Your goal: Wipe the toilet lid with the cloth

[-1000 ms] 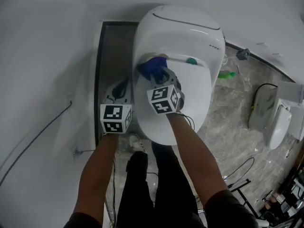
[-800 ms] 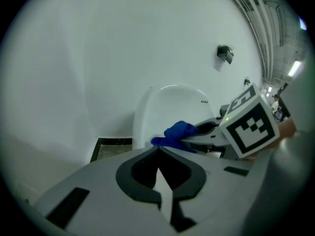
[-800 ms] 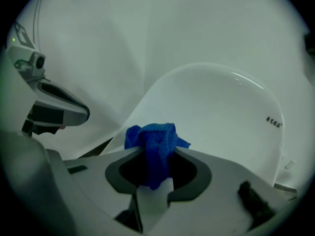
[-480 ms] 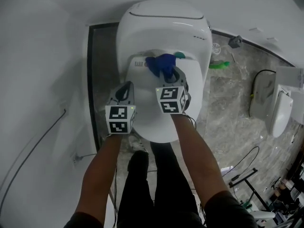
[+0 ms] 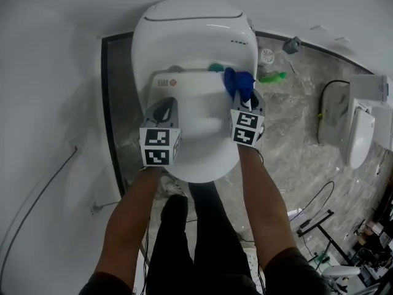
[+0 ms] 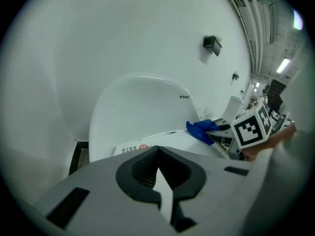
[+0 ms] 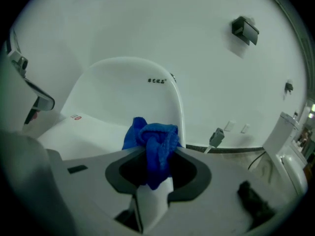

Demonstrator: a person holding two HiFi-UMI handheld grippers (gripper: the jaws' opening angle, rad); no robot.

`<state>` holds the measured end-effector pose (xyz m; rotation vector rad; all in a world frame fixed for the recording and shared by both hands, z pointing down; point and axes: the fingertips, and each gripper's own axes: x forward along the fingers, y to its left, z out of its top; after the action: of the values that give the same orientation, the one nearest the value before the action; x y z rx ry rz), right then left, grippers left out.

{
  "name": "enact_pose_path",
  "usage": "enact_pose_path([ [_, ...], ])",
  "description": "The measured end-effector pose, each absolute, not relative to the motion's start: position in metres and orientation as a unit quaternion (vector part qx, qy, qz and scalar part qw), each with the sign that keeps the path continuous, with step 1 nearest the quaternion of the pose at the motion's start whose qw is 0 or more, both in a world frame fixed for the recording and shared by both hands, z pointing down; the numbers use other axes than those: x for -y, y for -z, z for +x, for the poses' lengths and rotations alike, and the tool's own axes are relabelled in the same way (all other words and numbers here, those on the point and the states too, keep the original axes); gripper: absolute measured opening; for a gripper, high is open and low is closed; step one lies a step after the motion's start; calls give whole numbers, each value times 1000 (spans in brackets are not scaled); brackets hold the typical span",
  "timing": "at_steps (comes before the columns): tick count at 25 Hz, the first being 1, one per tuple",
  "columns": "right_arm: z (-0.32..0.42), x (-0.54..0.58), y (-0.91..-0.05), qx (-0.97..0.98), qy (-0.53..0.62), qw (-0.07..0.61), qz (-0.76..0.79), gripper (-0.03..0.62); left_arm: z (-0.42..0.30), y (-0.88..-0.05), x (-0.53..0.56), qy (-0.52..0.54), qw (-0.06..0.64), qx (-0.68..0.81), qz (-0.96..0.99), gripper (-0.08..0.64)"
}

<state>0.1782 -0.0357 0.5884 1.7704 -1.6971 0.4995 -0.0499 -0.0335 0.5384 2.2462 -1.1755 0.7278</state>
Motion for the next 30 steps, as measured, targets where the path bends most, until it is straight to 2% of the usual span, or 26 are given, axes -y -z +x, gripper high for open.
enact_pose_path([
  [5,169,38,-563,657,-168,287,676,112,-59,-531,34,-253,250,446,821,11],
  [9,83,46,-522,724,-122,247,632,112,-95,-525,30,-258,228,471,812,11],
  [13,-3,40,-523,769,-152,240,573,112,-132,-521,25,-256,222,503,795,11],
  [19,-85,11,-561,789,-178,297,507,113,-180,-541,3,-247,272,531,764,11],
  [23,-101,1,-584,783,-157,356,486,114,-193,-554,-12,-258,280,532,756,11],
  [30,-75,7,-582,762,-169,350,517,112,-173,-559,-13,-269,277,515,765,11],
])
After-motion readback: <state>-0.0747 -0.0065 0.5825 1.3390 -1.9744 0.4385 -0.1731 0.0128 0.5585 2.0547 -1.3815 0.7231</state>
